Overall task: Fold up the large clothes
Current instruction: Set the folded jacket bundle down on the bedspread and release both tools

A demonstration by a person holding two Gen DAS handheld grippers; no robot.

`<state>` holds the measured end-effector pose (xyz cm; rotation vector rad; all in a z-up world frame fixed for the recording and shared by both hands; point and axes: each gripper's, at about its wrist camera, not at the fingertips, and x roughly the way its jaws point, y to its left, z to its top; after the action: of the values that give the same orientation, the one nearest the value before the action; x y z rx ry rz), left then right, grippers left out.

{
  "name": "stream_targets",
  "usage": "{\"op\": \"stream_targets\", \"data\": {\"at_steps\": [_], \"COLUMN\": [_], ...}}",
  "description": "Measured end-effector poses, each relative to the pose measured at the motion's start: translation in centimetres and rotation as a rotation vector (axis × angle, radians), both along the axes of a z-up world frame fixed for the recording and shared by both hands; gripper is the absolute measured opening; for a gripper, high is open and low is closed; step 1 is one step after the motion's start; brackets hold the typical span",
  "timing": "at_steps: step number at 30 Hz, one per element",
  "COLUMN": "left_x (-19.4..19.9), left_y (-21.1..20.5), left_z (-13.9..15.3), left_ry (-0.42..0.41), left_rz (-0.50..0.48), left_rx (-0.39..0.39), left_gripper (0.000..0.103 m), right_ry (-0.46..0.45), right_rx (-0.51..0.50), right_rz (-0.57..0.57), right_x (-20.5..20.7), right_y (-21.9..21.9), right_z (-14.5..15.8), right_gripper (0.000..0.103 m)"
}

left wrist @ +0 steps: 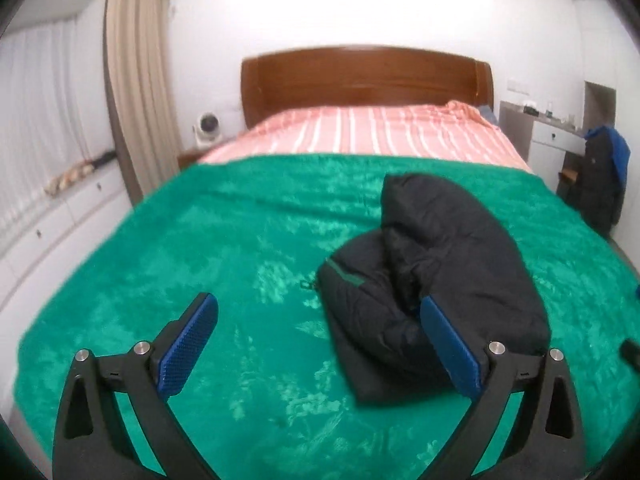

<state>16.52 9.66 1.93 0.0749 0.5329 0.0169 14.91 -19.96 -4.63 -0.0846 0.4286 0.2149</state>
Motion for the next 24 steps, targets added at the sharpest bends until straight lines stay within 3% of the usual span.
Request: {"op": "stream_targets", "data": {"at_steps": [3, 5, 7, 13, 16, 20, 24], "left_x": [-2.8, -4.6, -6.2, -10.3, -11.5, -13.5, -15.4], "left_y": [-0.5, -1.0, -1.8, -3.3, -3.8, -4.2, -4.4], "left_z": [1.7, 2.6, 3.3, 4.4, 4.2, 2.6, -1.7], "left_ry": [-0.049, -0.085, -0.111, -0.149, -0.126, -0.086, 0.034], "left_rz": [0.002, 0.006, 0.013, -0.005, -0.009, -0.012, -0.052], "left_rx": [0.008, 0.008, 0.012, 0.008, -0.019, -0.037, -0.055], "left_gripper": [0.103, 0.103, 0.103, 0.103, 0.103, 0.103, 0.103], "right_ry": [-0.123, -0.043, 0.035, -0.052, -0.083, -0.137, -0.073], "right_rx": [0.017, 0.008, 0.006, 0.105, 0.152, 0.123, 0.079], "right_rz": [-0.096, -0.122, -0.073, -0.115, -0.133, -0.134, -0.118], "right_x": [-3.4, -3.8, -4.4, -9.4, -11.6, -13.7, -15.2], "right_y": [-0.5, -0.4, -0.1, -1.3, -2.1, -2.0, -1.0], "right_z": [1.5, 1.2, 0.8, 0.9, 1.1, 0.9, -1.4], "right_gripper": [0.103, 0.103, 0.103, 0.103, 0.103, 0.103, 0.103]}}
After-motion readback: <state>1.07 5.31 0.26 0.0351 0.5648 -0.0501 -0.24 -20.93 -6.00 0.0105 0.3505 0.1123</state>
